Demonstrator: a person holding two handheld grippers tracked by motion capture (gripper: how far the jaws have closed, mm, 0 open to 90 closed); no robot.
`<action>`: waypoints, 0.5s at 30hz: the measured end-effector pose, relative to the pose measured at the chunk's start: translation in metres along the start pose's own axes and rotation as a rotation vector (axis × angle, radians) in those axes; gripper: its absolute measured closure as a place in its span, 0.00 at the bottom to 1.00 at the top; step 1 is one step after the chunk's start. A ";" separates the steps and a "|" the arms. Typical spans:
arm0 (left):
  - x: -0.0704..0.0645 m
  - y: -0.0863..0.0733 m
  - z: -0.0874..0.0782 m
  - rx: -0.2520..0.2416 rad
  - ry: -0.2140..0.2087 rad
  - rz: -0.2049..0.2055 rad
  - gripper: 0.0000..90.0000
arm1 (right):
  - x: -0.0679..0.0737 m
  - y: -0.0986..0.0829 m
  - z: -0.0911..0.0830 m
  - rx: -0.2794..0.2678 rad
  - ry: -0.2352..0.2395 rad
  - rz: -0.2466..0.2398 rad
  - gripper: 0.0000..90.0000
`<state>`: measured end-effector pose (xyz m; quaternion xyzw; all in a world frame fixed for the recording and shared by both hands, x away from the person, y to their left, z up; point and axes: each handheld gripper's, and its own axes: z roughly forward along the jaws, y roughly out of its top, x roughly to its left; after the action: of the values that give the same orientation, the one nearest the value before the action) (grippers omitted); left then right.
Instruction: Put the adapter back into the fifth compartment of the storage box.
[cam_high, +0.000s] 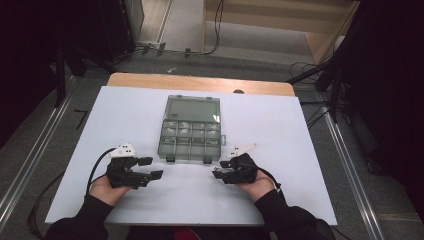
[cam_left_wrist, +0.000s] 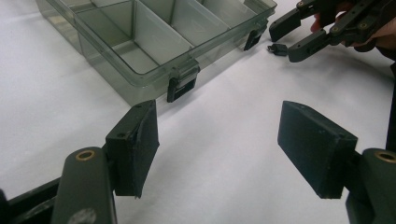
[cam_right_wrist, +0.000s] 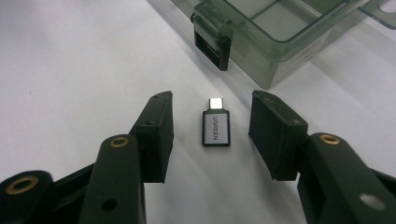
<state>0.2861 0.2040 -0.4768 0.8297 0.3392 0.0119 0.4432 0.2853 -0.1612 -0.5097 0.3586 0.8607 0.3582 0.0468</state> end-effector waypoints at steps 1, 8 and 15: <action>0.000 0.000 0.000 0.000 -0.003 -0.004 0.33 | 0.001 0.000 0.000 0.001 -0.010 -0.009 0.57; 0.001 0.000 0.000 -0.005 -0.009 -0.012 0.33 | 0.008 0.000 0.001 0.014 -0.084 -0.070 0.71; 0.001 -0.001 0.000 0.006 0.003 -0.006 0.33 | 0.004 0.002 0.001 0.020 -0.067 -0.045 0.82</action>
<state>0.2869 0.2045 -0.4778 0.8300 0.3425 0.0107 0.4401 0.2836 -0.1567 -0.5083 0.3513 0.8701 0.3361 0.0803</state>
